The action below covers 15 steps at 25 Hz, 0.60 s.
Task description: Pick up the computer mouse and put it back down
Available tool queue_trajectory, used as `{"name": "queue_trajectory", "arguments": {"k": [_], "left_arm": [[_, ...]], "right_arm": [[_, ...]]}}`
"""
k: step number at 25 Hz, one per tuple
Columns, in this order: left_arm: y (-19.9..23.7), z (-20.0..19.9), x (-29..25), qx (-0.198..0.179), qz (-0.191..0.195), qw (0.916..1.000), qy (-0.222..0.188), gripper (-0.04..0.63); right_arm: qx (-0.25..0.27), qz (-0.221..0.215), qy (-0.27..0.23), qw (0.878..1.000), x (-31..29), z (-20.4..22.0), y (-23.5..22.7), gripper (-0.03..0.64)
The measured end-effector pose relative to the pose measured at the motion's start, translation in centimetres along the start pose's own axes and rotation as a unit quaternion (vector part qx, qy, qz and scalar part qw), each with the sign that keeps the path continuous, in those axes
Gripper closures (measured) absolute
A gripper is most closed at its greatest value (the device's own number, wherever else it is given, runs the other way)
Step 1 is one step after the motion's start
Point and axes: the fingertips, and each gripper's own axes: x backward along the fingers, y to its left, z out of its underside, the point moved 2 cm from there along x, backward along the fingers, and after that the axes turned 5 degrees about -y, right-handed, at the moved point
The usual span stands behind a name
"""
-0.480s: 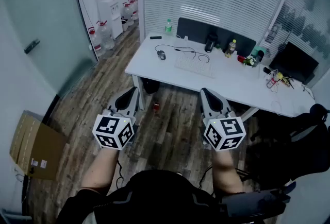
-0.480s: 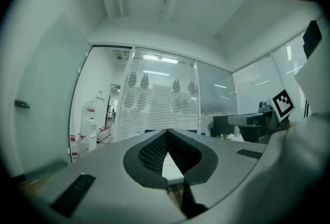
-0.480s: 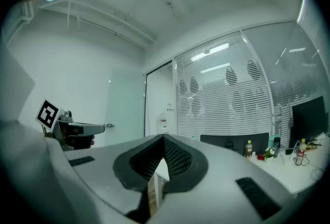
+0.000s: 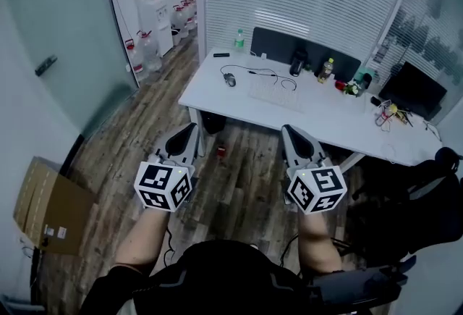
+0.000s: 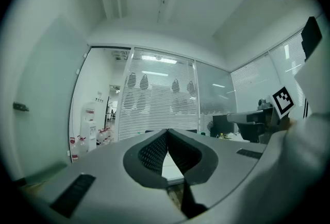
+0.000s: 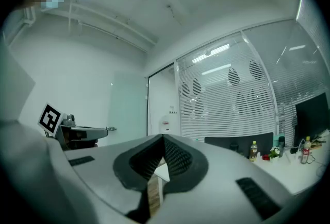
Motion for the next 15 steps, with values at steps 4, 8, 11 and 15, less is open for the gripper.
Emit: {"name": "queue_trajectory", "arguments": {"k": [4, 8, 11, 15], "left_arm": [[0.9, 0.2, 0.3, -0.015, -0.003, 0.9999, 0.003, 0.566], [2.1, 0.2, 0.6, -0.011, -0.003, 0.9999, 0.001, 0.565], [3.2, 0.4, 0.9, -0.008, 0.002, 1.0000, 0.004, 0.563], [4.5, 0.5, 1.4, -0.002, 0.004, 1.0000, 0.006, 0.560]], "right_arm": [[0.001, 0.001, 0.001, 1.000, -0.6, 0.1, 0.9, 0.615], [0.001, 0.000, 0.005, 1.000, -1.4, 0.4, 1.9, 0.615], [0.003, 0.003, 0.007, 1.000, -2.0, 0.6, 2.8, 0.615], [0.005, 0.007, 0.008, 1.000, -2.5, 0.7, 3.7, 0.587]]}}
